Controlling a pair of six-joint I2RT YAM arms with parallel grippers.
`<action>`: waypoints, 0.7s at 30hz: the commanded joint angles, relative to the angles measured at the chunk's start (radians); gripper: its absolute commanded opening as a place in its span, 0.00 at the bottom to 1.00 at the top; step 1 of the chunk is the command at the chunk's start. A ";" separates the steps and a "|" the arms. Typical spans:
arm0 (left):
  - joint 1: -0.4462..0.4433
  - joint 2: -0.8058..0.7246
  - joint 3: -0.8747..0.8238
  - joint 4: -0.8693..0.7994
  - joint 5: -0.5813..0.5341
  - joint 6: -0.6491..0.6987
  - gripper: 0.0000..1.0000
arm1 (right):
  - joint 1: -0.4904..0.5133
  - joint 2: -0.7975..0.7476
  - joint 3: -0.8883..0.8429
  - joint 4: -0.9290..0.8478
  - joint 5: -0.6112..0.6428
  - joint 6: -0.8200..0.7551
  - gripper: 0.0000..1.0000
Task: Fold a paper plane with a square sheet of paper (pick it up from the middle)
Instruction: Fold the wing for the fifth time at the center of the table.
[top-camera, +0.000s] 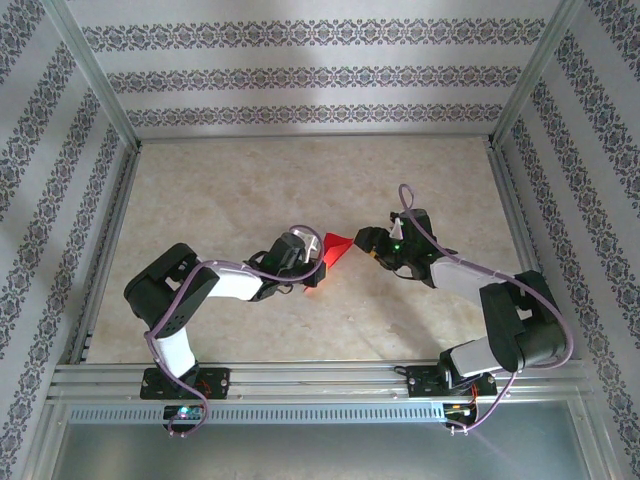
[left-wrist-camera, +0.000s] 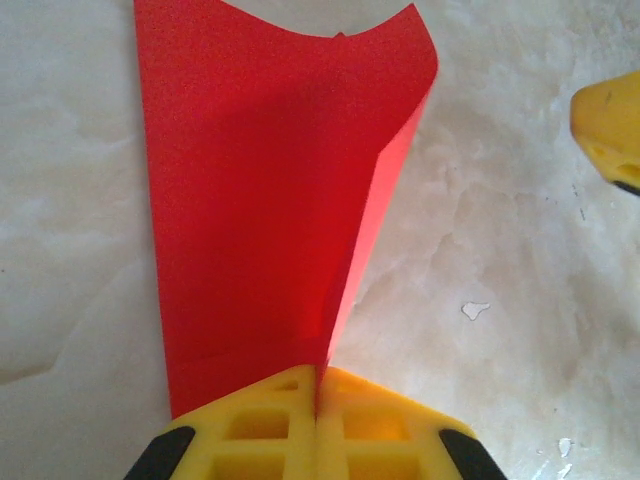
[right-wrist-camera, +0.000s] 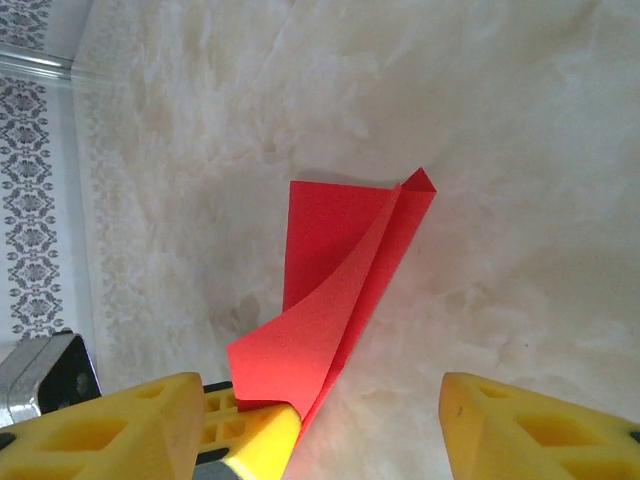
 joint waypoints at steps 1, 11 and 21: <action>0.021 0.012 0.024 0.011 0.055 -0.078 0.00 | 0.016 0.034 -0.003 0.041 -0.045 -0.048 0.62; 0.083 0.046 0.060 -0.007 0.183 -0.255 0.00 | 0.054 0.147 0.043 0.157 -0.168 -0.052 0.43; 0.121 0.076 0.049 0.039 0.237 -0.372 0.00 | 0.073 0.231 0.070 0.277 -0.235 -0.032 0.38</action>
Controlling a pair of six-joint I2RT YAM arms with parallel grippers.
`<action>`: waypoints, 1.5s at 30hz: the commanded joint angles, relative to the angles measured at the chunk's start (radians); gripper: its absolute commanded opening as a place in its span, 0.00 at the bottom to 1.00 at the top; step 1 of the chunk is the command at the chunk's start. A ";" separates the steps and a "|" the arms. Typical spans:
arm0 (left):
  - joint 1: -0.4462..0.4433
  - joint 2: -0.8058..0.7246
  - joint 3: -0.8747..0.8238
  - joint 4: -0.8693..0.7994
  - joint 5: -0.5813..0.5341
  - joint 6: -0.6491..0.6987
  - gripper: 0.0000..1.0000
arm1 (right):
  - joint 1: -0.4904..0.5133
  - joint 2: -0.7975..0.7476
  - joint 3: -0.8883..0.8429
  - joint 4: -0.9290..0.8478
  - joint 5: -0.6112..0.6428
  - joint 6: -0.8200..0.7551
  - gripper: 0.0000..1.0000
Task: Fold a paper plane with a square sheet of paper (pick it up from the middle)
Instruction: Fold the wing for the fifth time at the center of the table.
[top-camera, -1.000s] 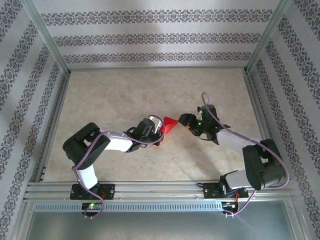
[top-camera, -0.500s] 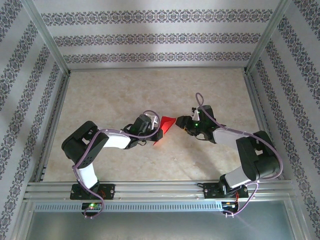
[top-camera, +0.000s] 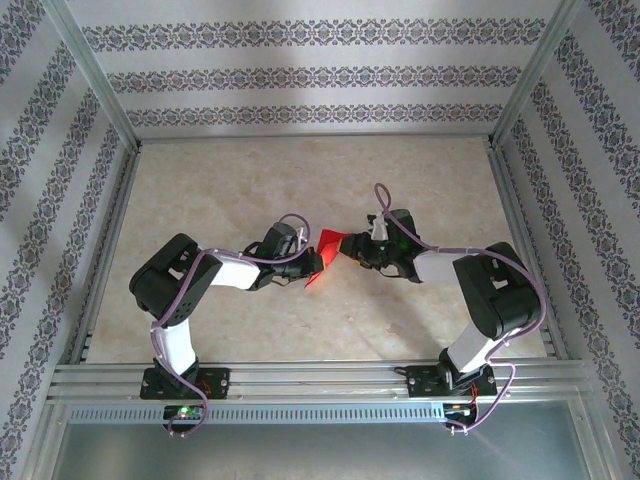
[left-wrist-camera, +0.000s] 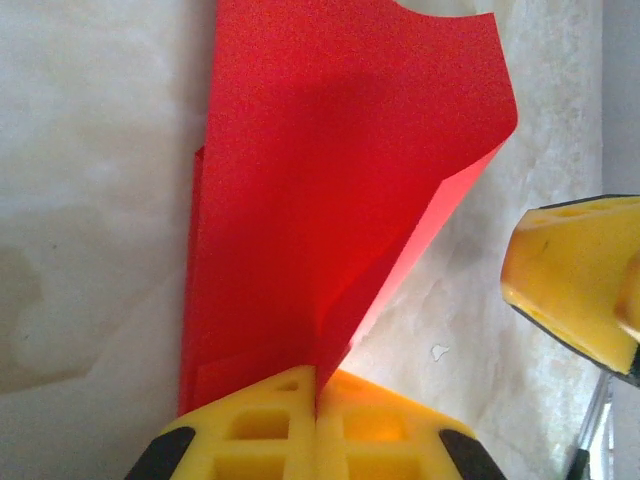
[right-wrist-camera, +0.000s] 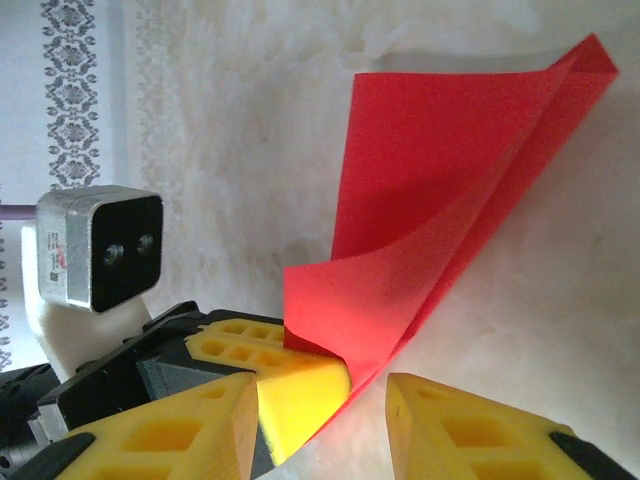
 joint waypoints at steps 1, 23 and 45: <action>0.025 0.013 -0.003 0.057 0.040 -0.080 0.00 | 0.016 0.032 0.032 0.080 -0.053 0.003 0.37; 0.048 0.034 -0.045 0.129 0.050 -0.163 0.00 | 0.050 0.225 0.163 0.132 -0.135 -0.022 0.34; 0.048 0.052 -0.054 0.117 0.044 -0.143 0.11 | 0.056 0.288 0.191 0.143 -0.159 -0.016 0.34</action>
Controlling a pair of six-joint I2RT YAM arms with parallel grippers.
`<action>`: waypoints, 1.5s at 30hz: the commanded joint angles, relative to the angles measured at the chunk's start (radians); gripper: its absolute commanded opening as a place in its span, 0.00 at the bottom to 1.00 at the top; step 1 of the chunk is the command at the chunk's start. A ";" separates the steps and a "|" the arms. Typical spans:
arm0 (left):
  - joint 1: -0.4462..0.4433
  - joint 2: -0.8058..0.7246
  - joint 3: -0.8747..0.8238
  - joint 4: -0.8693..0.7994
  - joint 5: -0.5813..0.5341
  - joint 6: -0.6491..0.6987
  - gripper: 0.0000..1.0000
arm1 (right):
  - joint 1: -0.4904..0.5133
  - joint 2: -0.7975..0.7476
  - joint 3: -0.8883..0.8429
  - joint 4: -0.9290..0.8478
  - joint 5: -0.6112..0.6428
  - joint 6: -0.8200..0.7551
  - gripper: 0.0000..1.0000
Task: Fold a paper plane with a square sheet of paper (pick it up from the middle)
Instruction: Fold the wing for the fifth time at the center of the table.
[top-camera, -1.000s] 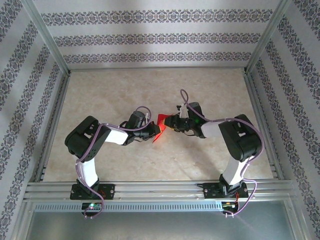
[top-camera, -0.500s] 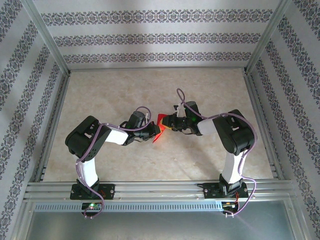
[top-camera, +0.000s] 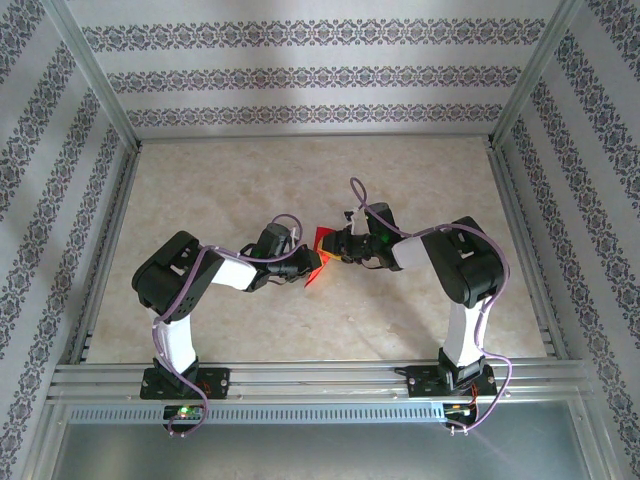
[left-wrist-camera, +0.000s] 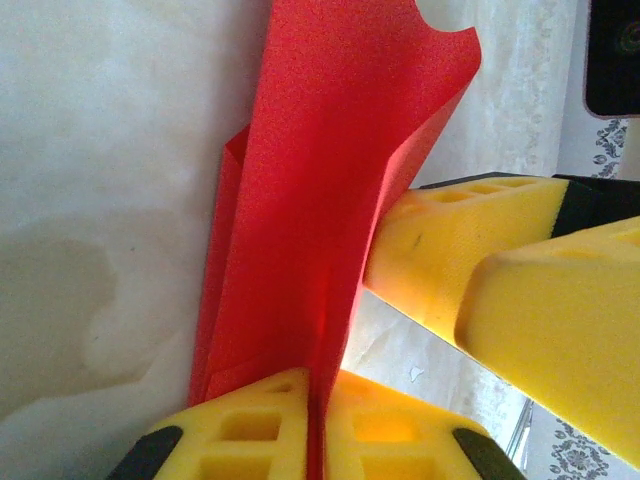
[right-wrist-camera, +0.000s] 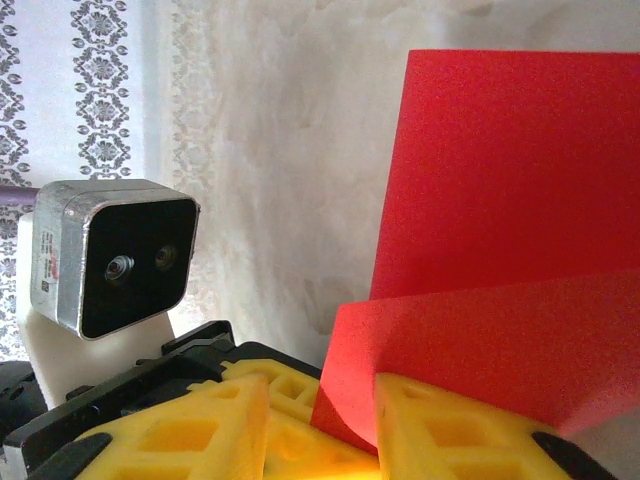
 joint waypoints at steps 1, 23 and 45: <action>0.011 0.022 -0.017 0.001 -0.006 0.012 0.11 | 0.012 0.024 0.024 0.029 -0.021 -0.014 0.34; 0.011 0.022 -0.034 -0.041 -0.051 0.019 0.05 | -0.035 -0.057 0.004 -0.031 -0.030 -0.053 0.33; 0.011 0.028 -0.034 -0.045 -0.056 0.019 0.03 | 0.007 0.021 0.046 -0.165 0.054 -0.105 0.20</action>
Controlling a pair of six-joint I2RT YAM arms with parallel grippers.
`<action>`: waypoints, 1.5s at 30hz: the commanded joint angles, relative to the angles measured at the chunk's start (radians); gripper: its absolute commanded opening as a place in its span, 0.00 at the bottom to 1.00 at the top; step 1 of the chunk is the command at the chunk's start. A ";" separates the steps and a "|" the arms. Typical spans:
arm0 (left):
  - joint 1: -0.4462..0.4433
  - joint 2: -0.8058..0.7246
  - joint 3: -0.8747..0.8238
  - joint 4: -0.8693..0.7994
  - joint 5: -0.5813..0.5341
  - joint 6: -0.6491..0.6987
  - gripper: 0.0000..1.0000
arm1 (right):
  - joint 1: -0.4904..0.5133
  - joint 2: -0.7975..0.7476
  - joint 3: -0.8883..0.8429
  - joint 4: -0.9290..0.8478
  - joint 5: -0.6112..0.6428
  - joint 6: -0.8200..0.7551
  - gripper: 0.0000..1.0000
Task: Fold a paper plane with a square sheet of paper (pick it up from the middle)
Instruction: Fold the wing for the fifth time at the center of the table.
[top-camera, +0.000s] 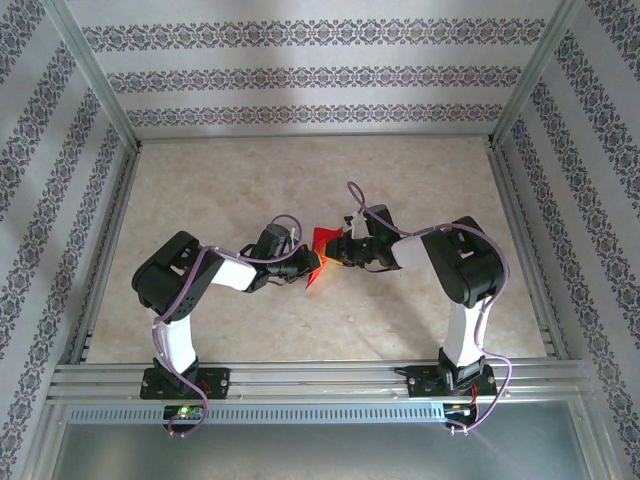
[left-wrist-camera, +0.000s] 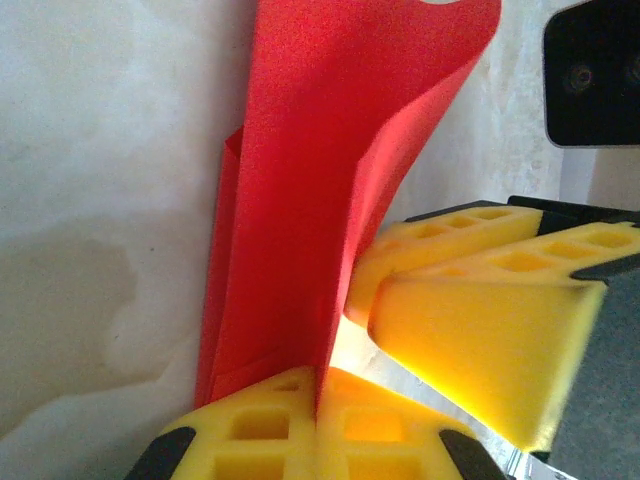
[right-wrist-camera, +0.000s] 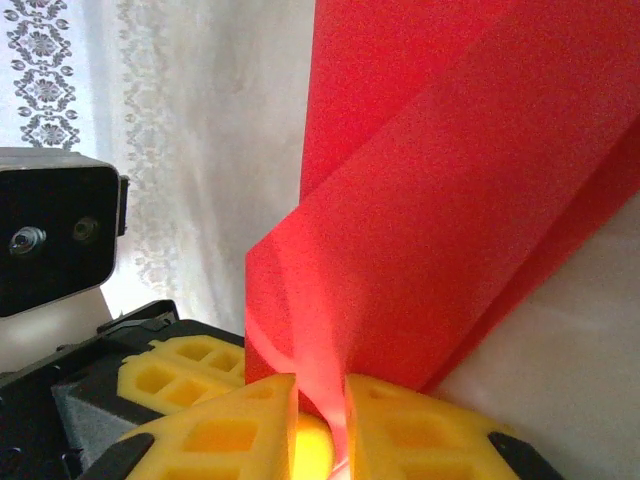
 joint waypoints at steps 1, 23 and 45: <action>0.011 0.028 -0.026 -0.048 -0.039 0.019 0.03 | 0.010 0.023 0.032 -0.031 0.027 -0.027 0.20; 0.011 0.017 -0.024 -0.076 -0.035 0.031 0.05 | 0.026 0.059 0.123 -0.322 0.195 -0.065 0.15; 0.012 -0.073 -0.033 -0.163 -0.018 0.012 0.18 | 0.047 0.114 0.204 -0.507 0.307 -0.097 0.14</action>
